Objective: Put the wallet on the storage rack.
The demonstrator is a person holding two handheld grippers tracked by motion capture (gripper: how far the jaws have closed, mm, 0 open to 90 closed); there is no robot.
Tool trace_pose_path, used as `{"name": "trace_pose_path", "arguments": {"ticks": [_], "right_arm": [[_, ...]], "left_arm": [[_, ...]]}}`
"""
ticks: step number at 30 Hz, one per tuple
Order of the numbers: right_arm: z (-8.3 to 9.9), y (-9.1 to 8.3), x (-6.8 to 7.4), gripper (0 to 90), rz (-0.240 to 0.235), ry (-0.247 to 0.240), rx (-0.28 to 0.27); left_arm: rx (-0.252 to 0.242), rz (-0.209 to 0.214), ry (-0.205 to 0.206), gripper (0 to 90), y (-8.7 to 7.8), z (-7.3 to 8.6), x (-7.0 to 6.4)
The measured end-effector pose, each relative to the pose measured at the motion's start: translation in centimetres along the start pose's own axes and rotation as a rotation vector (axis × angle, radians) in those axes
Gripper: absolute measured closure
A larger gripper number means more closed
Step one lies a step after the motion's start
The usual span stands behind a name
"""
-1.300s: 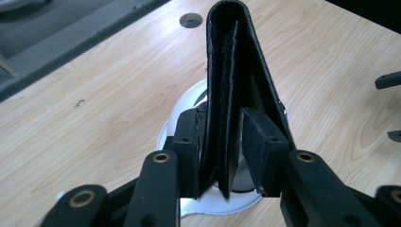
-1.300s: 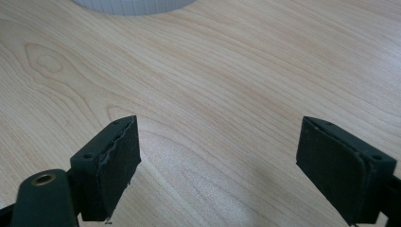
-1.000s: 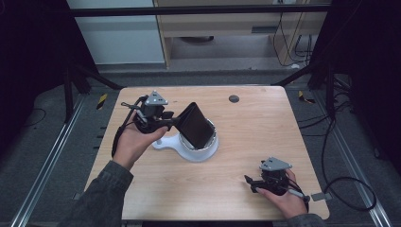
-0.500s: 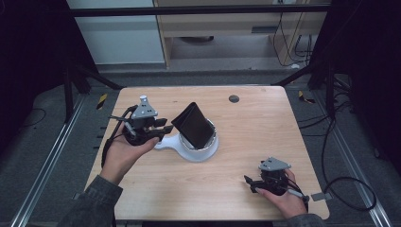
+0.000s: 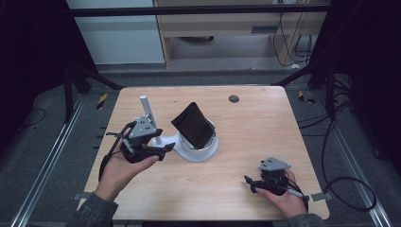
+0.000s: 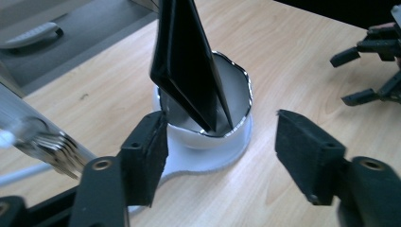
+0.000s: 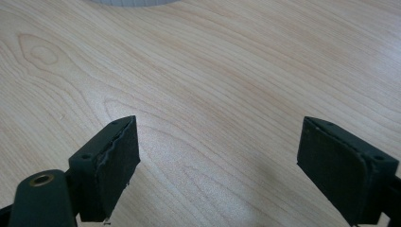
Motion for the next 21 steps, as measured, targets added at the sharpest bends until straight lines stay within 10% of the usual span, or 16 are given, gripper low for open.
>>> {"name": "trace_pose_path", "arguments": {"ticks": [21], "right_arm": [[0.1,0.1,-0.1,11.6,0.011,0.006,0.008]], "left_arm": [[0.081,0.031,-0.105,6.3,2.9,9.4,-0.2]]}}
Point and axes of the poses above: each handheld gripper's, and its own axes: y roughly forward along the jaws, z roughly out of its underside, x roughly to its left, the point moved 5 cm from there along y, roughly forward along the jaws, and after that the axes turned 3 degrees about -y, right-handed, at the moved point
